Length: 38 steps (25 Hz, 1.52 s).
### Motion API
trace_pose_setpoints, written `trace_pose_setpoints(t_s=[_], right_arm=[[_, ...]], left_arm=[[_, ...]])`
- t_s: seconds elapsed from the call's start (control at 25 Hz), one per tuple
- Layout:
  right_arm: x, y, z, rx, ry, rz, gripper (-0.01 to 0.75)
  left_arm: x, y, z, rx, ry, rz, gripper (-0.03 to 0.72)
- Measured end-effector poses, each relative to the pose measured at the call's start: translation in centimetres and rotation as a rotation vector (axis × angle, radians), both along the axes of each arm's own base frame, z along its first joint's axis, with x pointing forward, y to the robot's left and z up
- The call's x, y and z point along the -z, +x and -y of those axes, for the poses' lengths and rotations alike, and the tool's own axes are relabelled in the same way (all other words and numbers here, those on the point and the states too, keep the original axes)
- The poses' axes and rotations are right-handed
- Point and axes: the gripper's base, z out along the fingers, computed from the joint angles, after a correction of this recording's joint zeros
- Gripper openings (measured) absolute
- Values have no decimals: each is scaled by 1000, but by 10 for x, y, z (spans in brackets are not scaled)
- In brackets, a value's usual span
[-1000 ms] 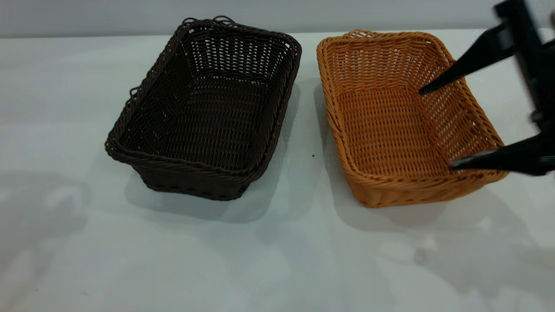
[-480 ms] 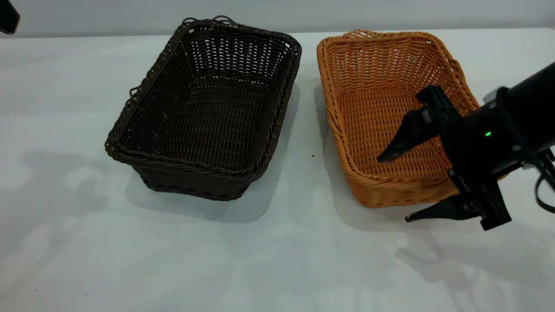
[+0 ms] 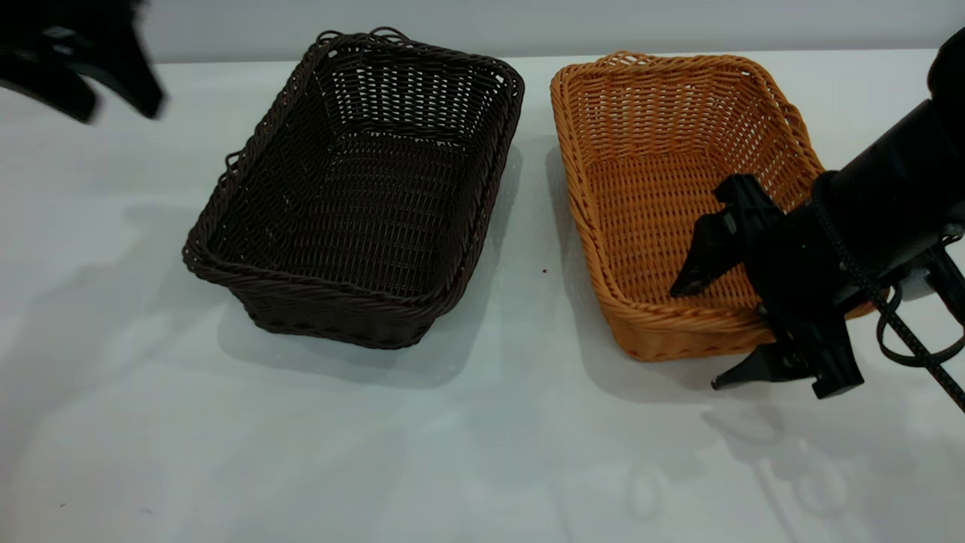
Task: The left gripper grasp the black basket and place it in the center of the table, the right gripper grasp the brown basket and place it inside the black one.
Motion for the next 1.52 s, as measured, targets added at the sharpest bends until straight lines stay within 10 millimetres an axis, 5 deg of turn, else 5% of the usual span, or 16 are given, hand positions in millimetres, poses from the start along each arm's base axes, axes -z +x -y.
trace_pose_setpoints(t_s=[0.28, 0.56, 0.84, 1.0, 1.32, 1.52], right_arm=[[10, -4, 0, 2, 2, -34, 587], [9, -2, -1, 4, 7, -31, 522], [7, 7, -2, 1, 12, 1, 139], [-1, 22, 9, 17, 29, 48, 122], [-50, 71, 72, -152, 68, 342, 120], [-88, 88, 89, -470, 246, 481, 120]], left_arm=[[63, 55, 50, 104, 5, -32, 456], [114, 66, 66, 132, 15, -96, 401], [116, 63, 67, 154, 26, -115, 92], [109, 64, 63, 201, 82, -100, 86], [92, 69, 59, 388, 207, -9, 85], [100, 70, 95, 743, 295, 172, 84]])
